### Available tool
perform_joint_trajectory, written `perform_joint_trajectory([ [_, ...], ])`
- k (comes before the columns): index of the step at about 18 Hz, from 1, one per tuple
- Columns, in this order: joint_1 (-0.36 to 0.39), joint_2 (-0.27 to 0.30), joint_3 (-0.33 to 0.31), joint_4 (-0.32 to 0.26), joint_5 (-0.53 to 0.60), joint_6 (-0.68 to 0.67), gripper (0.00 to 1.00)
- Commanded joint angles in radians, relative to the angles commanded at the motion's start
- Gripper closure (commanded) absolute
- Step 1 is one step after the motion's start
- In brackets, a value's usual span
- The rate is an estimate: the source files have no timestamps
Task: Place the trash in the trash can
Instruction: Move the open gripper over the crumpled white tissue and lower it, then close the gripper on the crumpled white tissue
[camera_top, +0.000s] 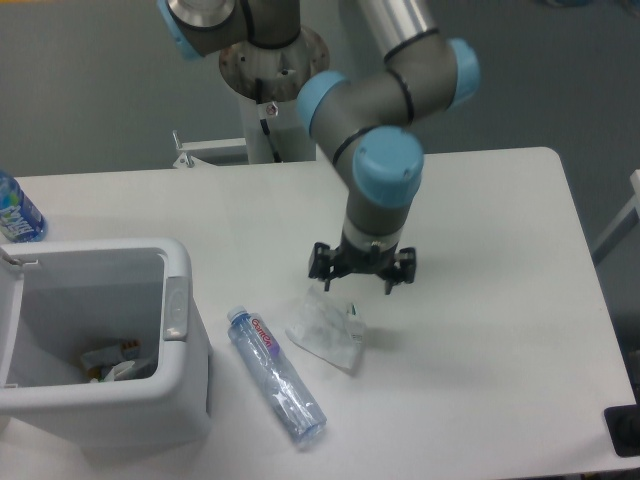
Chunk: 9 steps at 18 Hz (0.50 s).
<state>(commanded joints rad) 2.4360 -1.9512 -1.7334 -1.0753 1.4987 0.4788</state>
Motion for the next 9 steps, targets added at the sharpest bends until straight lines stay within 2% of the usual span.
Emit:
perform_joint_trajectory([
  [4, -0.017, -0.04, -0.002, 0.002, 0.005, -0.04, 0.0],
  [7, -0.029, -0.043, -0.008, 0.003, 0.02, -0.046, 0.01],
  [9, -0.029, -0.048, -0.011, 0.003, 0.034, -0.058, 0.25],
])
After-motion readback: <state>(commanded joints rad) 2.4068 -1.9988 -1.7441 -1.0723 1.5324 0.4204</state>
